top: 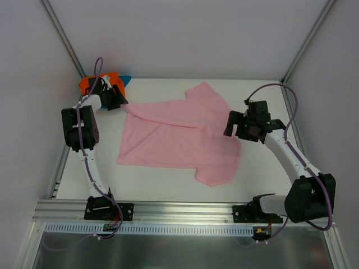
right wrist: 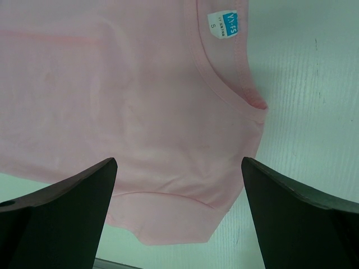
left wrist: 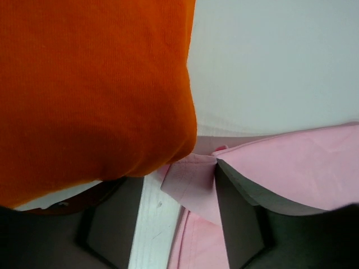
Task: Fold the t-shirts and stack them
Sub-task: Grap the side of the flattened tshirt furthest away from the robot with both arms
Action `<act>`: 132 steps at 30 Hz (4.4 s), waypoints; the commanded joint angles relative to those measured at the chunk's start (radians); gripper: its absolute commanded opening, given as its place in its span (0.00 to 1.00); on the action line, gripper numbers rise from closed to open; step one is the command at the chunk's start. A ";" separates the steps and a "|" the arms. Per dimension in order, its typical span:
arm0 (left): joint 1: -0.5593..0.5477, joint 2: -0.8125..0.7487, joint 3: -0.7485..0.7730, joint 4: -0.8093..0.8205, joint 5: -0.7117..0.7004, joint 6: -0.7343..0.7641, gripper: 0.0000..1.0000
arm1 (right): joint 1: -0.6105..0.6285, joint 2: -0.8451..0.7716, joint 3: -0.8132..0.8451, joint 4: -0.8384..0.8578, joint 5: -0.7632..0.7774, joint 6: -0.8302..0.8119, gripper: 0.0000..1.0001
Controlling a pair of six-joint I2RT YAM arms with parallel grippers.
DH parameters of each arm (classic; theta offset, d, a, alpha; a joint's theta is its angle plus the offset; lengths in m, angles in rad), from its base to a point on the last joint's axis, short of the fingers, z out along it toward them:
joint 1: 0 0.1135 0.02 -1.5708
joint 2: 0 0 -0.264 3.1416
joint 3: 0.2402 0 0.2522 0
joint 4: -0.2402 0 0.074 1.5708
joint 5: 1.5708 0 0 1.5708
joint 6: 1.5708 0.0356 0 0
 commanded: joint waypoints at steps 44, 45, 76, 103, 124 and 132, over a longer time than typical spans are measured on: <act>0.004 -0.040 0.038 0.041 0.105 -0.015 0.00 | -0.041 0.932 1.030 0.055 -0.259 0.026 0.99; 0.004 -0.043 0.039 0.038 0.104 -0.017 0.00 | -0.044 0.974 1.081 0.045 -0.275 0.047 1.00; -0.012 -0.126 -0.027 0.052 0.132 -0.047 0.00 | -0.192 0.784 0.537 0.188 -0.103 0.123 1.00; -0.061 -0.114 -0.037 0.038 0.152 -0.058 0.00 | -0.193 1.272 1.205 0.186 -0.482 0.250 1.00; -0.082 -0.129 -0.019 0.020 0.148 -0.026 0.00 | -0.158 1.424 1.184 0.459 -0.807 0.528 0.99; -0.084 -0.126 -0.028 0.026 0.156 -0.029 0.00 | -0.142 1.421 1.141 0.563 -0.907 0.606 0.84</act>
